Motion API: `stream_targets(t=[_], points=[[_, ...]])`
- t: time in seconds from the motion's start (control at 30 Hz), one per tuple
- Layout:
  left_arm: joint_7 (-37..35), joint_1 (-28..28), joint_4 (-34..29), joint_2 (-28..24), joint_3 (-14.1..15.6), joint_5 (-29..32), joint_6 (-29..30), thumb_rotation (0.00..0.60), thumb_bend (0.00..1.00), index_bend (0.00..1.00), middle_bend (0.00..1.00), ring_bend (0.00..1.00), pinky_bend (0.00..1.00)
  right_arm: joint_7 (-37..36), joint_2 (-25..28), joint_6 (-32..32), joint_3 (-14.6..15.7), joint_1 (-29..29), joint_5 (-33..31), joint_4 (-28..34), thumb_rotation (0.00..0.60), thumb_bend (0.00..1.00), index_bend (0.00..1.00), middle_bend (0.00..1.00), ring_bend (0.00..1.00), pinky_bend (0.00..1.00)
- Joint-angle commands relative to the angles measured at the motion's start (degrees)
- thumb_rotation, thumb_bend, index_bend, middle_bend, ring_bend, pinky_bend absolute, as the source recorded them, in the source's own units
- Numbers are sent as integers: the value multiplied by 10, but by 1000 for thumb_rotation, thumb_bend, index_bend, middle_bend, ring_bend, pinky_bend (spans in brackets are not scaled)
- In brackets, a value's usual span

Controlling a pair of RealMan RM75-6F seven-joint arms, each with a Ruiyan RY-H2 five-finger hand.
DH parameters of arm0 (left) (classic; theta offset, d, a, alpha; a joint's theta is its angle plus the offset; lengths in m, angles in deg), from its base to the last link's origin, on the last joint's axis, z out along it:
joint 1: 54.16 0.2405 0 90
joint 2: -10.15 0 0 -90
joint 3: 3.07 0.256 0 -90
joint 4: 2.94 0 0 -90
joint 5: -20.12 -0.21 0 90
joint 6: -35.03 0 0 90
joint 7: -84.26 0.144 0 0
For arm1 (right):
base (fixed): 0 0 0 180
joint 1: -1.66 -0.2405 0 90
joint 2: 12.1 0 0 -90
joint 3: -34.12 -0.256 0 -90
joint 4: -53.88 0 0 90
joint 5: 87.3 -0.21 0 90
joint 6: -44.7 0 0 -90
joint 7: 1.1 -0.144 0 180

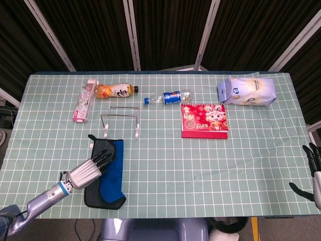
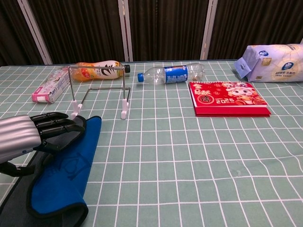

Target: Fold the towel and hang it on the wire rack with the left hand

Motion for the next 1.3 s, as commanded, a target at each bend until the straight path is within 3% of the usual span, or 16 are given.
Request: stream_targets(t=[0.03,0.33,0.4,0.5,0.57,0.97,1.3], points=[[-2,3,4,0,-2,2,2,600,454,583,0,0,0,0,0,0,0,0,0,0,600,0,8,0,0,0],[-2,5,13,-2,-7,4,-4,600,453,575,0,0,0,2,-1,2,1,0,3,1,600,0,8,0,0,0],[4,6,12,-4,-9,9,-12,600,448,481,0,0,0,2,0,2,1,1,3,1,600,0,8,0,0,0],[2,11,7,-14,-11,16,-14,600,305,98,0,0,0,0,0,3,1,1,3,1,600,0,9,0,0,0],[-2,16,5,-23,-13,21,-9,600,222,3,0,0,0,-1,0,4,1,1,4,1,600,0,9,0,0,0],[-58,50,-25,-94,-4,10,67,600,184,17,0,0,0,-4,4,12,5,4,18,6,600,0,9,0,0,0],[-45,60,-71,-98,24,-40,82,600,183,381,0,0,0,-9,6,20,7,8,25,8,600,0,8,0,0,0]])
